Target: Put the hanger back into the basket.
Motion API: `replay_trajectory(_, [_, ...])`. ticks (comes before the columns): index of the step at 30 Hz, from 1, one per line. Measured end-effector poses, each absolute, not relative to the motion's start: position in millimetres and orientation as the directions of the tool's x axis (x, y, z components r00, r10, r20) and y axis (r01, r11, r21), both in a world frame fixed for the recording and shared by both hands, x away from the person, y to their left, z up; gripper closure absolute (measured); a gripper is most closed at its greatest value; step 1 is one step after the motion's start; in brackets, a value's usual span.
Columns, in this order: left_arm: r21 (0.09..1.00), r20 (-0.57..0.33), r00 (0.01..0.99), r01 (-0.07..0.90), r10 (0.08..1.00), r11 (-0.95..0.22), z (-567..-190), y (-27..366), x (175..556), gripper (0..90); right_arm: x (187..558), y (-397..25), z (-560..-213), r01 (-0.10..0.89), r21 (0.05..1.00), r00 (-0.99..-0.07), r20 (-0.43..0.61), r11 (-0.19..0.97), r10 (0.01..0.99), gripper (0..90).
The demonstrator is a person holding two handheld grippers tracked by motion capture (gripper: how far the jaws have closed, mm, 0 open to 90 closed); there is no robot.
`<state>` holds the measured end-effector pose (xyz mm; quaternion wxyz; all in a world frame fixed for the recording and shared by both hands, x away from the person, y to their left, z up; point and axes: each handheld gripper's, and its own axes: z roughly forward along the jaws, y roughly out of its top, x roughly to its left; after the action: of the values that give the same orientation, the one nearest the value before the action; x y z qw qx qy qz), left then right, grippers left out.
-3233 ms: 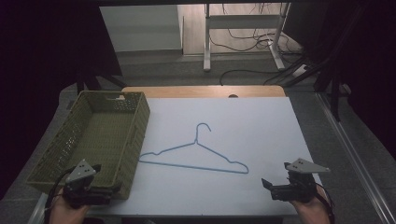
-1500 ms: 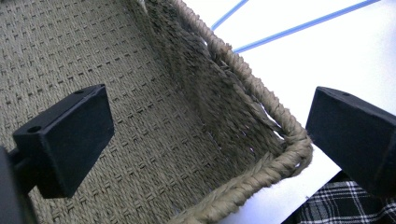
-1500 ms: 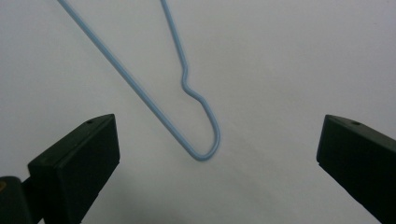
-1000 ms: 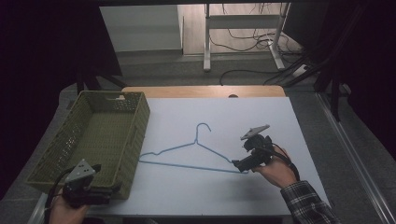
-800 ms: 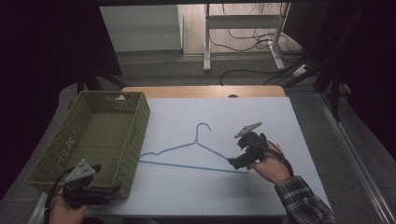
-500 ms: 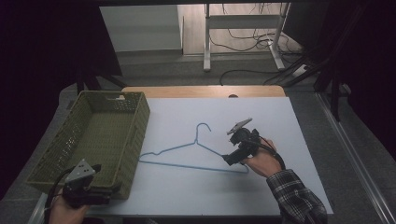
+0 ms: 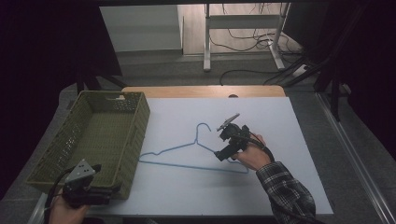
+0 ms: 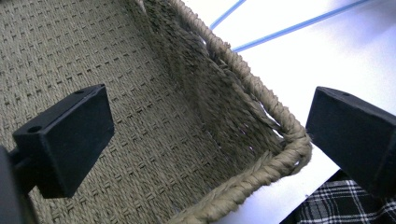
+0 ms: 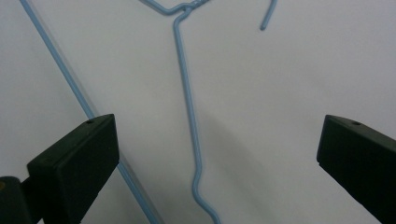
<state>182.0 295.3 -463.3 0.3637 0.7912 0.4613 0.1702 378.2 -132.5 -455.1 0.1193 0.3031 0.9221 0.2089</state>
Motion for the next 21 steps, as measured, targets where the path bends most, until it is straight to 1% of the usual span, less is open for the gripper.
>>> replay_trajectory(9, [0.733,-0.065,0.519,0.605,0.852,-0.312,-463.3,295.5,181.9,1.3,384.3,-111.2,-457.1,0.494,0.445,-0.803,-0.096,0.747,0.588,0.0])
replay_trajectory(14, [0.733,-0.066,0.520,0.605,0.851,-0.313,-463.2,295.8,181.9,1.3,388.8,-95.9,-460.4,0.481,0.411,-0.818,-0.107,0.774,0.565,0.0])
replay_trajectory(21, [0.731,-0.064,0.524,0.604,0.849,-0.318,-463.1,296.3,181.8,1.3,394.3,-92.1,-462.9,0.495,0.399,-0.816,-0.092,0.772,0.571,0.0])
